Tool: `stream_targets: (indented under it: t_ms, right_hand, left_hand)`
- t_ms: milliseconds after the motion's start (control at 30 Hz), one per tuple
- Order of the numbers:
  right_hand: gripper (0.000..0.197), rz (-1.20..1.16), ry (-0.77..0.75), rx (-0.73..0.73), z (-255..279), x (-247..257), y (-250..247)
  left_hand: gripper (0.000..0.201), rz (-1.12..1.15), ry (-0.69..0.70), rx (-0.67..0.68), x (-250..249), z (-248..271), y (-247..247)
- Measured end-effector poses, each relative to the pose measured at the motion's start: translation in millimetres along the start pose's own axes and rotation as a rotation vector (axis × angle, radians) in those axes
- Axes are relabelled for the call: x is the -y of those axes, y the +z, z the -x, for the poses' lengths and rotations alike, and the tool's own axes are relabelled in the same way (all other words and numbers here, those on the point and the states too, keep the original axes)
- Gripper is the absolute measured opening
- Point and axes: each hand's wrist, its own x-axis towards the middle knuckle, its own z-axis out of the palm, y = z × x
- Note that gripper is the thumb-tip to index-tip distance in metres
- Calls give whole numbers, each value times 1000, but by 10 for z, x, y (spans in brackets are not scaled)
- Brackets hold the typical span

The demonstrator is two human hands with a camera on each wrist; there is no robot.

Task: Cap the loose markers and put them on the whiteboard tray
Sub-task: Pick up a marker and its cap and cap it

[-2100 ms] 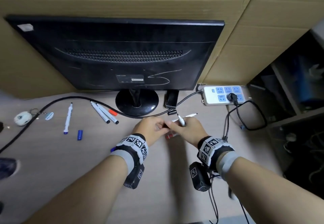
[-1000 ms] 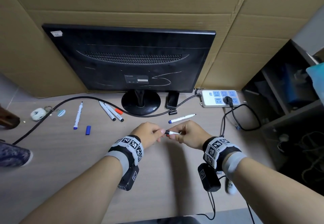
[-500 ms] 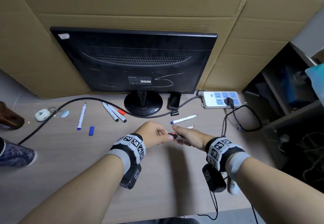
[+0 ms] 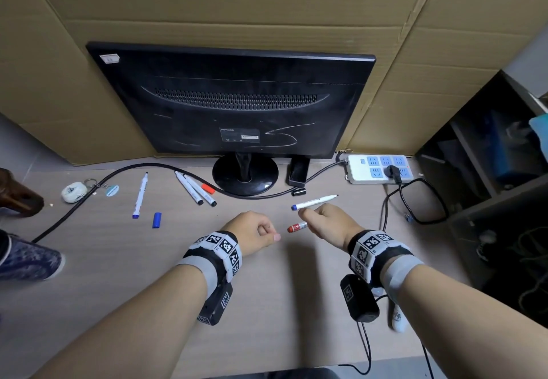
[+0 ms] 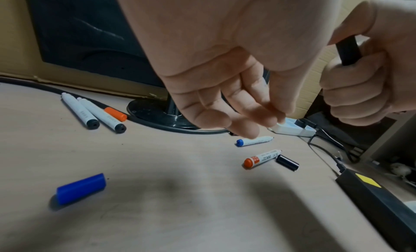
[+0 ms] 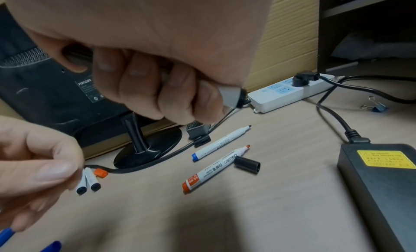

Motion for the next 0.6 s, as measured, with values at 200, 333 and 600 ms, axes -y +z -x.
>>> stream_targets:
  t_ms: [200, 333, 600]
  right_hand:
    - [59, 37, -4, -44, -87, -28, 27]
    - [65, -42, -7, -46, -162, 21, 98]
    - [16, 130, -82, -18, -675, 76, 651]
  left_hand:
    - [15, -39, -37, -12, 35, 2, -39]
    - [16, -47, -73, -24, 72, 16, -103]
    - [19, -52, -272, -145, 587, 161, -403]
